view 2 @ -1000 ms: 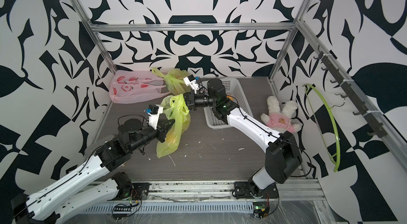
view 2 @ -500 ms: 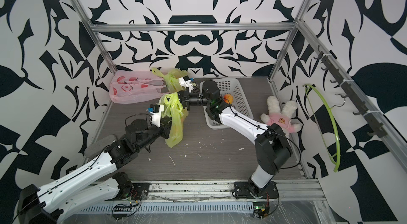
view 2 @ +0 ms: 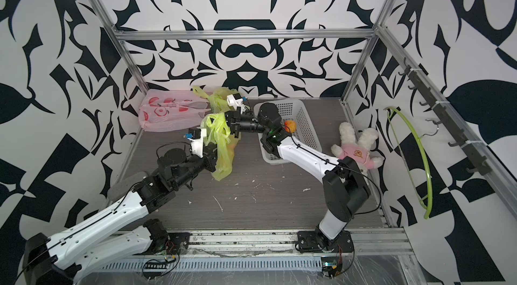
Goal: Place the peach into a plastic bag & tie a knot
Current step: Cross the plastic bag at the center of the board.
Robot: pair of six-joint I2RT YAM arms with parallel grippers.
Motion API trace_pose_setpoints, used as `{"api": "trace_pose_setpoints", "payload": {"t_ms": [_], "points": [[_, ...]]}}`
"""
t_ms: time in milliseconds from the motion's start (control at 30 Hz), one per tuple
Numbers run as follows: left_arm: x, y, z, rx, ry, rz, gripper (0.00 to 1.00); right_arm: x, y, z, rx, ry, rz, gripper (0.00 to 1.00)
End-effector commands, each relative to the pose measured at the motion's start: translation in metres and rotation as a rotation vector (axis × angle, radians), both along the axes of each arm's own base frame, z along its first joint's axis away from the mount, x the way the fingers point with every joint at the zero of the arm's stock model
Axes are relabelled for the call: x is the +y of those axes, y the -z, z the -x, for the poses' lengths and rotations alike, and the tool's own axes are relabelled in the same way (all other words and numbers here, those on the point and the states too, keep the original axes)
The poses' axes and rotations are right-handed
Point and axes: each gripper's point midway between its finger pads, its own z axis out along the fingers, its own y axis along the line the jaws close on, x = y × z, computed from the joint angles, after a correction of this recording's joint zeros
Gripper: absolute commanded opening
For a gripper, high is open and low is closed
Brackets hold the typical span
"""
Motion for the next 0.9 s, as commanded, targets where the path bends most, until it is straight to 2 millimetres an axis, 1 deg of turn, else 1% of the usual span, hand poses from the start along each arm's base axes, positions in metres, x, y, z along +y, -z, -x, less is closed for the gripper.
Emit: {"api": "trace_pose_setpoints", "payload": {"t_ms": [0,33,133,167,233,367,467,667,767,867], "points": [[0.003,0.028,0.002,0.072,-0.007,-0.051,0.00,-0.022,-0.070,0.012,-0.143,0.029,-0.186,0.00],[0.005,0.025,0.002,0.069,-0.014,-0.051,0.00,-0.024,-0.068,0.012,-0.149,0.034,-0.171,0.00],[0.014,0.013,0.004,0.059,-0.033,-0.051,0.05,-0.028,-0.056,0.008,-0.164,0.051,-0.116,0.00],[0.015,0.007,0.006,0.056,-0.029,-0.051,0.08,-0.030,-0.053,0.007,-0.177,0.052,-0.102,0.00],[0.018,0.000,0.010,0.059,-0.022,-0.062,0.17,-0.034,-0.049,0.005,-0.198,0.053,-0.080,0.00],[0.019,-0.012,0.020,0.098,0.021,-0.097,0.39,-0.034,-0.044,0.005,-0.245,0.028,-0.050,0.00],[0.022,-0.019,0.028,0.123,0.042,-0.110,0.50,-0.032,-0.045,0.007,-0.271,0.009,-0.039,0.00],[0.035,-0.054,0.047,0.093,0.069,-0.090,0.59,-0.033,-0.047,0.011,-0.323,-0.004,-0.016,0.00],[0.042,-0.076,0.056,0.066,0.083,-0.074,0.61,-0.033,-0.045,0.012,-0.338,-0.004,0.009,0.00],[0.042,-0.102,0.063,0.040,0.107,-0.035,0.61,-0.034,-0.043,0.014,-0.351,-0.010,0.025,0.00]]}}
